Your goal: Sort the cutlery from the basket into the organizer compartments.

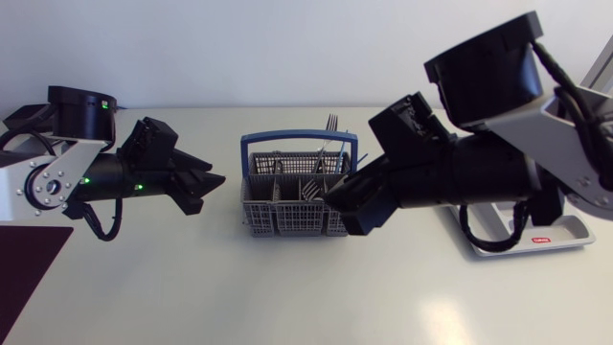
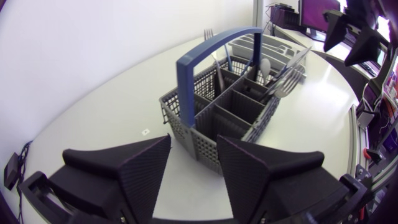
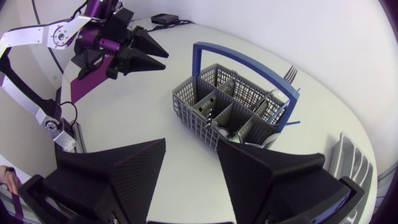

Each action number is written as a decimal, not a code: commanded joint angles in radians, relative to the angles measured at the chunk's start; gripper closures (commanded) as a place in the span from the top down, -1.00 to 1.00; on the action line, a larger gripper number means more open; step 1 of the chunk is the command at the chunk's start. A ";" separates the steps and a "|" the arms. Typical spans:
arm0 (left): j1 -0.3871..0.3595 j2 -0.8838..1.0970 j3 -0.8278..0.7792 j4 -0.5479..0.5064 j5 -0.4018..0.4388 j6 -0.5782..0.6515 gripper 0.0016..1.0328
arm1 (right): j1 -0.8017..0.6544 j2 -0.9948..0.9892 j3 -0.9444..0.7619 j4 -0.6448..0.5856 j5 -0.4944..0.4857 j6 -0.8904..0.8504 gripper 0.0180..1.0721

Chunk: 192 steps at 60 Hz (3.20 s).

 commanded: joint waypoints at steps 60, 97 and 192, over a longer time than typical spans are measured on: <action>-0.196 -0.068 -0.018 -0.060 -0.040 0.072 0.05 | 0.061 0.472 0.401 -0.240 0.167 0.003 -0.70; -0.227 -0.066 -0.012 -0.049 -0.046 0.069 0.27 | 0.063 0.400 0.509 -0.369 0.159 -0.033 -0.89; -0.355 -0.042 0.230 -0.368 0.247 0.286 0.61 | 0.025 0.018 0.354 -0.571 -0.318 -0.259 -0.89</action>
